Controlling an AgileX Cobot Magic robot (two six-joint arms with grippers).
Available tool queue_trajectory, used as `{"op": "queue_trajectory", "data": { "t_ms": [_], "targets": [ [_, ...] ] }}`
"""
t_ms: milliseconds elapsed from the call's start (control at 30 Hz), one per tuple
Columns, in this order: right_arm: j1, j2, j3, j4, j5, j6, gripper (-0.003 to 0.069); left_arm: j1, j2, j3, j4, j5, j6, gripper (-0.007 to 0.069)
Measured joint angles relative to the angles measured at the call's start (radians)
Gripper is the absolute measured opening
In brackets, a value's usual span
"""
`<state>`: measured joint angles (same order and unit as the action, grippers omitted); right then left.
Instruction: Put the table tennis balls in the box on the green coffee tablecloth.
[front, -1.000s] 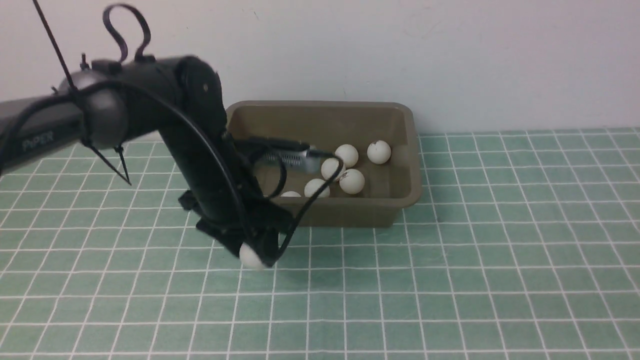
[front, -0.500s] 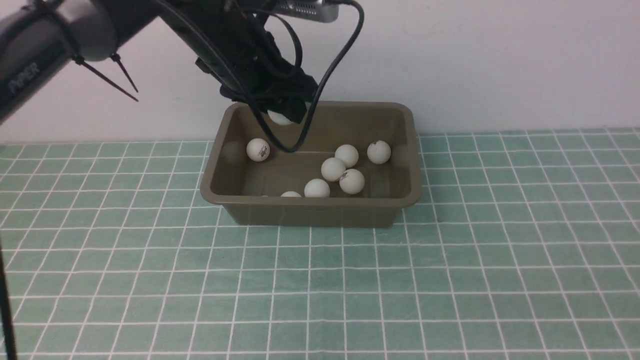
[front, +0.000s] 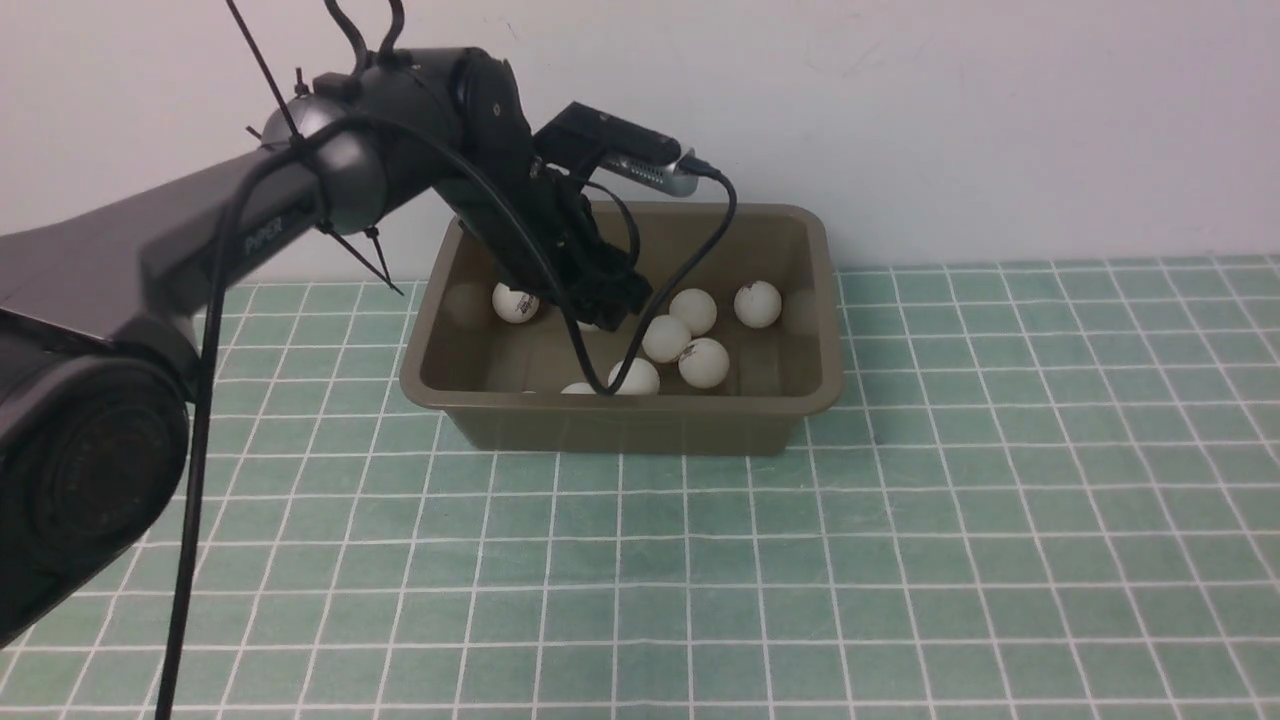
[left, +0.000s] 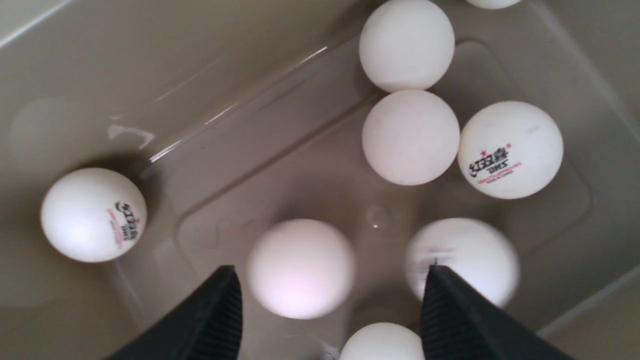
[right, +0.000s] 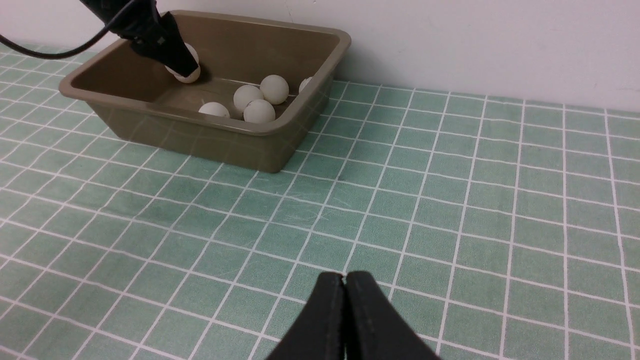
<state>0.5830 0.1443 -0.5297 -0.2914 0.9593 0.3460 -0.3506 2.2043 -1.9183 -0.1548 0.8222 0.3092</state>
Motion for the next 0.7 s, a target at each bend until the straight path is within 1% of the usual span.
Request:
{"op": "queue_trajectory", "data": {
  "t_ms": [233,367,567,600,667,700],
  "targets": [
    [0.0,0.0,0.0,0.0,0.0,0.0,-0.0016,0.0,-0.003,0.0,0.007,0.02,-0.001,0.0437],
    [0.0,0.0,0.0,-0.008,0.0,0.0,-0.0016,0.0,-0.025,0.0,0.01,0.064,-0.001,0.0405],
    [0.0,0.0,0.0,-0.03,0.0,0.0,-0.0016,0.0,-0.086,0.0,0.012,0.145,-0.002,0.0286],
    [0.0,0.0,0.0,-0.032,0.0,0.0,-0.0016,0.0,-0.103,0.0,0.012,0.16,-0.002,0.0251],
    [0.0,0.0,0.0,-0.038,0.0,0.0,-0.0016,0.0,-0.158,0.0,0.013,0.222,-0.002,0.0136],
    [0.0,0.0,0.0,-0.039,0.0,0.0,-0.0016,0.0,-0.178,0.0,0.013,0.247,-0.002,0.0097]
  ]
}}
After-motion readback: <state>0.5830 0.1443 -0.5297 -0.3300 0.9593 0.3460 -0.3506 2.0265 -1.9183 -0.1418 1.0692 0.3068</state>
